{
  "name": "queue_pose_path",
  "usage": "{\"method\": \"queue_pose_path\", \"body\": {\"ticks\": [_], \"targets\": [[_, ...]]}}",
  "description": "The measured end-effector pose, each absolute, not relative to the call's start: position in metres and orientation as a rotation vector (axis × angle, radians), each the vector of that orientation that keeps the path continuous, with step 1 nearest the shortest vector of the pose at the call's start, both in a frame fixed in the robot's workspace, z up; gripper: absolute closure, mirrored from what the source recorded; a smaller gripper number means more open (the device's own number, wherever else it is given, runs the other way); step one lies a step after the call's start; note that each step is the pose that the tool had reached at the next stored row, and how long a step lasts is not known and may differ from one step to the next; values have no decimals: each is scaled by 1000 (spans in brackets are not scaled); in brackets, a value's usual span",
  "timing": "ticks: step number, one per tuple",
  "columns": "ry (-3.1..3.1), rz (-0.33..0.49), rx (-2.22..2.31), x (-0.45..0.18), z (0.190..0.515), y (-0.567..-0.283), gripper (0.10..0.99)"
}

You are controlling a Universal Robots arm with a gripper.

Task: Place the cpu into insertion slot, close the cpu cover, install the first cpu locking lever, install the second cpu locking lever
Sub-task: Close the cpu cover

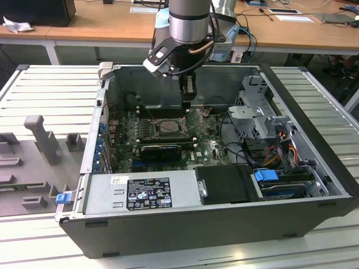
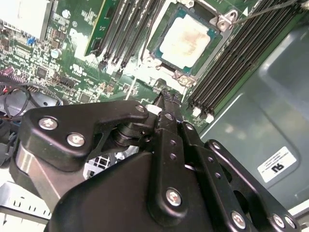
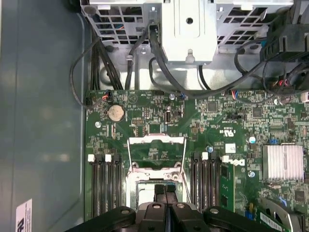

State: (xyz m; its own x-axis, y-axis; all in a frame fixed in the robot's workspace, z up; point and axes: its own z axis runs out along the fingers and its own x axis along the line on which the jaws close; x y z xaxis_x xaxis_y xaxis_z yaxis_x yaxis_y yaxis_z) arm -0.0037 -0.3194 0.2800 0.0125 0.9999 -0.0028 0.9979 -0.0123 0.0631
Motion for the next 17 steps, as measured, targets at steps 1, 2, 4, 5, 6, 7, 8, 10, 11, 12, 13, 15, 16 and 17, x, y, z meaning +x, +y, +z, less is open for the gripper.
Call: {"method": "queue_pose_path", "body": {"ticks": [1, 2, 4, 5, 6, 7, 8, 10, 11, 12, 13, 15, 16, 17], "targets": [[2174, 65, 2201, -2, 280, -319, 980], [2175, 64, 2202, 1, 280, -319, 980], [2175, 63, 2202, 5, 280, -319, 980], [2175, 63, 2202, 7, 280, -319, 980], [2175, 63, 2202, 8, 280, -319, 980], [2176, 62, 2203, 12, 280, -319, 980], [2176, 62, 2203, 14, 280, -319, 980], [2178, 59, 2205, 20, 274, -319, 980], [2177, 58, 2205, 20, 270, -319, 980], [2178, 59, 2205, 20, 267, -319, 980], [2177, 58, 2205, 20, 265, -319, 980], [2178, 58, 2205, 23, 262, -319, 980], [2179, 56, 2206, 26, 261, -319, 980], [2179, 57, 2206, 29, 260, -319, 980]]}}
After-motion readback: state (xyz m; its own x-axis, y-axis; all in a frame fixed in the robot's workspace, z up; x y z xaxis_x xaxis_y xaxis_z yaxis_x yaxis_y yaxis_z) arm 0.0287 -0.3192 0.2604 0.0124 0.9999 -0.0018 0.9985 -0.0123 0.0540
